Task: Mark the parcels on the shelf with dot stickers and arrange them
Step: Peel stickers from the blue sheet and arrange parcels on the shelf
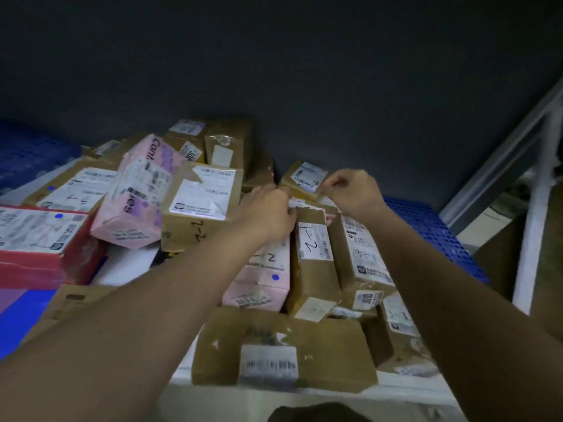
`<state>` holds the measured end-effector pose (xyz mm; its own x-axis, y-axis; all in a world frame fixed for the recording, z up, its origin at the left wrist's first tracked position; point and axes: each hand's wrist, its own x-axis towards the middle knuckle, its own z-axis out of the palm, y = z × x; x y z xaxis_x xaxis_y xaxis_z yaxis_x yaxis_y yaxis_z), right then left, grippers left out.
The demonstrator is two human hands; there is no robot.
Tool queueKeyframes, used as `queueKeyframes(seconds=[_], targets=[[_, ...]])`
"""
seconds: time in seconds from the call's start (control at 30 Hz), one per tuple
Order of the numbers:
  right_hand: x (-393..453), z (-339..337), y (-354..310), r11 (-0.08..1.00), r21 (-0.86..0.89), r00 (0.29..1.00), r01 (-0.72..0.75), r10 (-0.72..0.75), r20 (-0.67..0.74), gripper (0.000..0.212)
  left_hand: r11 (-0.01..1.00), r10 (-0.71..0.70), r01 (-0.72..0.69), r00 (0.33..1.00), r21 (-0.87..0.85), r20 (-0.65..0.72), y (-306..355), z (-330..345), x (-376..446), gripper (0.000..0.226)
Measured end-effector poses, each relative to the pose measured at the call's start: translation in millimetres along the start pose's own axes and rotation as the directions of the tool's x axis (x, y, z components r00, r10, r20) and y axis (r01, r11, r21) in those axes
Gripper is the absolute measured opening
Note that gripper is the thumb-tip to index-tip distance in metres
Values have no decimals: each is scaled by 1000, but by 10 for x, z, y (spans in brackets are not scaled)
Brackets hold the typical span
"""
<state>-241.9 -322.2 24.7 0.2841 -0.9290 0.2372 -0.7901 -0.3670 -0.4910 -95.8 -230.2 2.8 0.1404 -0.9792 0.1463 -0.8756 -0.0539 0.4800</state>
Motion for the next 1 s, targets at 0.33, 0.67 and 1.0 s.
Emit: queueKeyframes(seconds=[0.33,0.67,1.0], targets=[[610,162,289,962,-197,856,-189,260,447,19,982,-152,117,955,149,255,33,308,1066,42],[878,447,505,867,-260,634,-424,489,599,11,946,-308,244,883,213,354,-49,449,1292,15],[693,172,505,829,181,835,-529,471,284,33,936,-319,337,934,-99,159,46,178,1086,56]])
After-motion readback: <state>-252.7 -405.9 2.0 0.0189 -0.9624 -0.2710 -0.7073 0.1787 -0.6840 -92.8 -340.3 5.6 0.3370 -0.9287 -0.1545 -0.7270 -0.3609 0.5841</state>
